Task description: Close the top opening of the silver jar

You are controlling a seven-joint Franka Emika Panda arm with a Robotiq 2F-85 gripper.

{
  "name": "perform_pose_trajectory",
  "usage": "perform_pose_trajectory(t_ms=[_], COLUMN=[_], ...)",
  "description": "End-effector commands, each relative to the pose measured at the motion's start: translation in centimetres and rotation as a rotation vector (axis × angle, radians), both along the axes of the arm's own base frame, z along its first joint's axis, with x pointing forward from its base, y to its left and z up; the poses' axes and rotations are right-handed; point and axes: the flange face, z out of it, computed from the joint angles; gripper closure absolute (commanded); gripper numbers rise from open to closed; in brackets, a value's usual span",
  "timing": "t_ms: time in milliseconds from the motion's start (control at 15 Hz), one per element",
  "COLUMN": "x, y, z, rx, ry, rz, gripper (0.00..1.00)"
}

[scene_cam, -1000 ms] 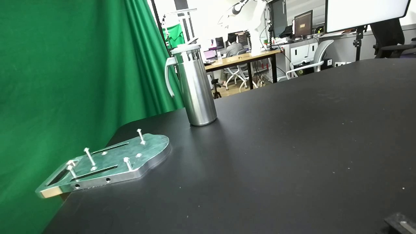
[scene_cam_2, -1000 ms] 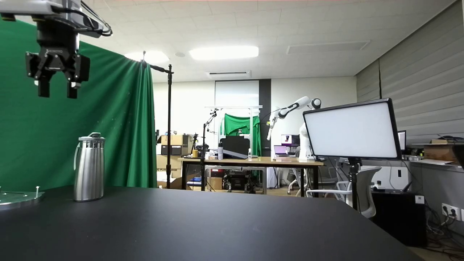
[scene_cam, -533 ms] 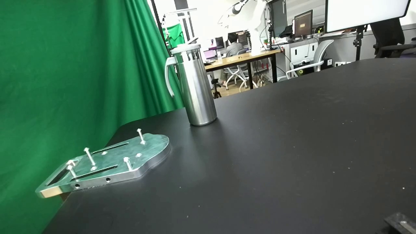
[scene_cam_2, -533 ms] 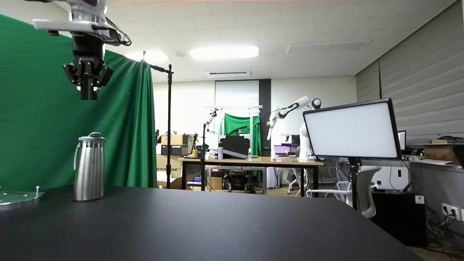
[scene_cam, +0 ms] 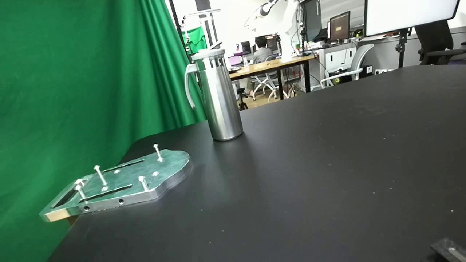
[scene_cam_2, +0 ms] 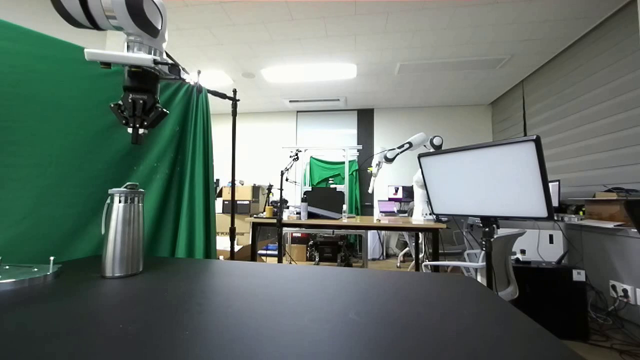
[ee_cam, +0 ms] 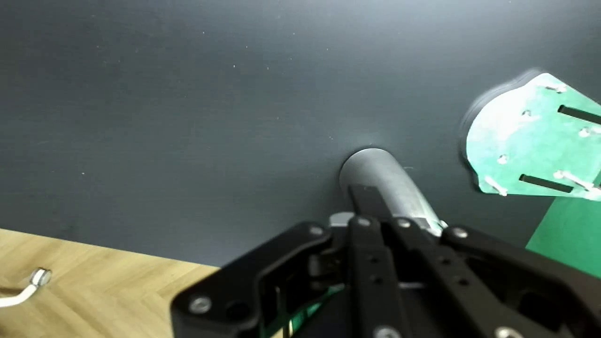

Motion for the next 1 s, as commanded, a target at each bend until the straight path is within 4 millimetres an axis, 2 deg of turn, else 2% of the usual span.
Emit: perform_pose_trajectory(t_ms=[0,200,667,933], x=[0.8,2.2,2.4,4.0], y=[0.8,2.2,2.2,4.0], z=[0.0,-0.2,0.0,-1.1], rx=[0.001,0.003,0.001,-0.034], ry=[0.017,0.039,0.043,0.025], rz=[0.01,0.028,0.029,0.053], gripper=[0.99,0.99,1.0,1.0])
